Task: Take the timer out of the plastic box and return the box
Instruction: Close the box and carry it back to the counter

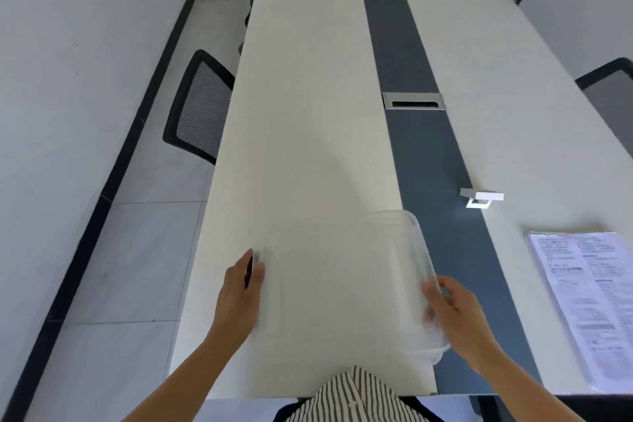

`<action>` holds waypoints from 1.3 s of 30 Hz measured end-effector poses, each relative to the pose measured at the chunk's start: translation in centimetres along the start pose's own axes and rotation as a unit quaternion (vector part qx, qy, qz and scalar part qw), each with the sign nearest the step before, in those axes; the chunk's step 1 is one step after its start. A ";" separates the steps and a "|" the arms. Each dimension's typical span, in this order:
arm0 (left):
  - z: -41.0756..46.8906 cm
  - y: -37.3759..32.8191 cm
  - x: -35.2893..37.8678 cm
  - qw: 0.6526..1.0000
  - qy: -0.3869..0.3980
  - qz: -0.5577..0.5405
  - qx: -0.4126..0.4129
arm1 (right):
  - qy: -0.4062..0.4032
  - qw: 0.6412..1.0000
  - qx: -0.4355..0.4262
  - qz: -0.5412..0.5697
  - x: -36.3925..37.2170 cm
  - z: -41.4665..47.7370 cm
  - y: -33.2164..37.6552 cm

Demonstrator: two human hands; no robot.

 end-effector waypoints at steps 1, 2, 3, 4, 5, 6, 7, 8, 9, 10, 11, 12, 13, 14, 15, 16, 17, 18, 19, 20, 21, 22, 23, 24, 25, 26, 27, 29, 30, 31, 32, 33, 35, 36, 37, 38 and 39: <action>-0.1 0.1 0.3 0.999 0.004 0.050 0.020 | -0.014 1.000 -0.003 -0.011 0.1 -0.4 -0.3; -0.2 0.4 0.4 0.996 0.004 0.088 0.033 | -0.029 0.999 -0.005 -0.028 0.2 -0.7 -0.6; -0.1 0.8 0.3 0.993 0.005 0.111 0.039 | -0.046 0.997 -0.008 -0.056 0.2 -0.9 -0.9; -0.2 1.1 0.2 0.991 0.009 0.125 0.045 | -0.064 0.993 -0.014 -0.093 0.1 -1.2 -1.2; -0.1 1.4 0.0 0.990 0.014 0.133 0.046 | -0.084 0.987 -0.020 -0.139 0.1 -1.4 -1.5; -0.2 1.5 -0.1 0.989 0.020 0.137 0.046 | -0.101 0.977 -0.026 -0.184 0.1 -1.7 -1.7; -0.2 1.5 -0.1 0.990 0.023 0.135 0.046 | -0.115 0.967 -0.026 -0.225 0.0 -1.7 -2.0; -0.3 1.4 -0.1 0.991 0.024 0.126 0.044 | -0.123 0.959 -0.022 -0.254 0.0 -1.7 -2.2; -0.3 1.4 0.0 0.993 0.025 0.112 0.040 | -0.121 0.955 -0.015 -0.269 0.0 -1.7 -2.5; -0.3 1.4 0.0 0.995 0.027 0.094 0.033 | -0.112 0.958 -0.003 -0.265 0.1 -1.5 -2.9; -0.2 1.5 0.0 0.997 0.030 0.072 0.020 | -0.097 0.966 0.013 -0.239 0.1 -1.2 -3.2; -0.1 1.6 0.0 0.998 0.032 0.046 -0.002 | -0.075 0.976 0.033 -0.203 0.0 -0.9 -3.4; 0.0 1.6 -0.1 0.999 0.035 0.013 -0.032 | -0.051 0.983 0.050 -0.166 -0.2 -0.5 -3.6; 0.1 1.6 -0.2 0.997 0.039 -0.023 -0.070 | -0.027 0.988 0.065 -0.137 -0.4 -0.1 -3.5; 0.3 1.6 -0.4 0.992 0.045 -0.052 -0.106 | -0.003 0.991 0.076 -0.111 -0.7 0.4 -3.4; 0.6 1.6 -0.6 0.987 0.052 -0.070 -0.135 | 0.018 0.993 0.089 -0.081 -1.0 0.8 -3.2; 0.9 1.5 -0.9 0.983 0.060 -0.075 -0.153 | 0.035 0.992 0.104 -0.055 -1.2 1.2 -3.0; 1.2 1.4 -1.2 0.982 0.068 -0.072 -0.162 | 0.046 0.991 0.117 -0.038 -1.3 1.6 -2.8; 1.5 1.3 -1.4 0.981 0.073 -0.067 -0.164 | 0.049 0.990 0.127 -0.025 -1.2 2.0 -2.7; 1.6 1.2 -1.6 0.982 0.076 -0.064 -0.163 | 0.050 0.989 0.137 -0.018 -0.9 2.4 -2.6; 1.7 1.1 -1.8 0.982 0.076 -0.065 -0.159 | 0.048 0.989 0.142 -0.009 -0.6 2.7 -2.5; 1.6 0.9 -1.8 0.982 0.075 -0.067 -0.158 | 0.043 0.989 0.142 0.002 -0.2 2.8 -2.3; 1.4 0.7 -1.6 0.983 0.070 -0.071 -0.154 | 0.036 0.990 0.135 0.014 0.1 2.9 -2.0; 1.2 0.5 -1.4 0.984 0.062 -0.074 -0.151 | 0.023 0.992 0.124 0.021 0.3 2.9 -1.7; 1.0 0.4 -1.0 0.985 0.054 -0.081 -0.146 | 0.004 0.994 0.109 0.018 0.5 3.0 -1.6; 0.9 0.3 -0.6 0.985 0.045 -0.088 -0.144 | -0.016 0.995 0.095 0.000 0.7 2.9 -1.5; 0.7 0.3 -0.3 0.985 0.037 -0.091 -0.141 | -0.030 0.996 0.081 -0.023 0.9 2.7 -1.3; 0.5 0.3 0.2 0.987 0.026 -0.083 -0.134 | -0.042 0.995 0.062 -0.072 1.7 2.2 -1.3; 0.4 0.2 0.4 0.989 0.024 -0.074 -0.130 | -0.048 0.993 0.057 -0.087 2.3 1.9 -1.4; 0.4 0.1 0.5 0.990 0.023 -0.064 -0.126 | -0.058 0.992 0.049 -0.101 2.7 1.7 -1.4; 0.4 0.0 0.5 0.990 0.022 -0.057 -0.126 | -0.071 0.989 0.042 -0.119 3.1 1.5 -1.4; 0.4 -0.1 0.5 0.990 0.021 -0.050 -0.127 | -0.084 0.986 0.036 -0.138 3.3 1.4 -1.4; 0.4 -0.2 0.6 0.991 0.015 -0.032 -0.131 | -0.099 0.981 0.030 -0.163 3.6 1.4 -1.3; 0.3 -0.2 0.8 0.991 0.011 -0.020 -0.130 | -0.105 0.979 0.027 -0.175 3.7 1.4 -1.3; 0.2 -0.4 0.9 0.992 0.008 -0.003 -0.124 | -0.110 0.976 0.020 -0.189 3.8 1.3 -1.3; 0.1 -0.4 1.1 0.993 0.007 0.018 -0.115 | -0.115 0.972 0.014 -0.203 4.0 1.2 -1.3; -0.1 -0.4 1.3 0.994 0.007 0.040 -0.102 | -0.120 0.970 0.009 -0.213 4.2 1.1 -1.3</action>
Point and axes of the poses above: each hand's wrist, its own z-axis towards the middle knuckle, its own x-axis out of the palm, y = z × x, the point moved 1 cm from there along z, towards the middle knuckle, and after that the axes turned 4 degrees about -z, right-handed, at the moved point
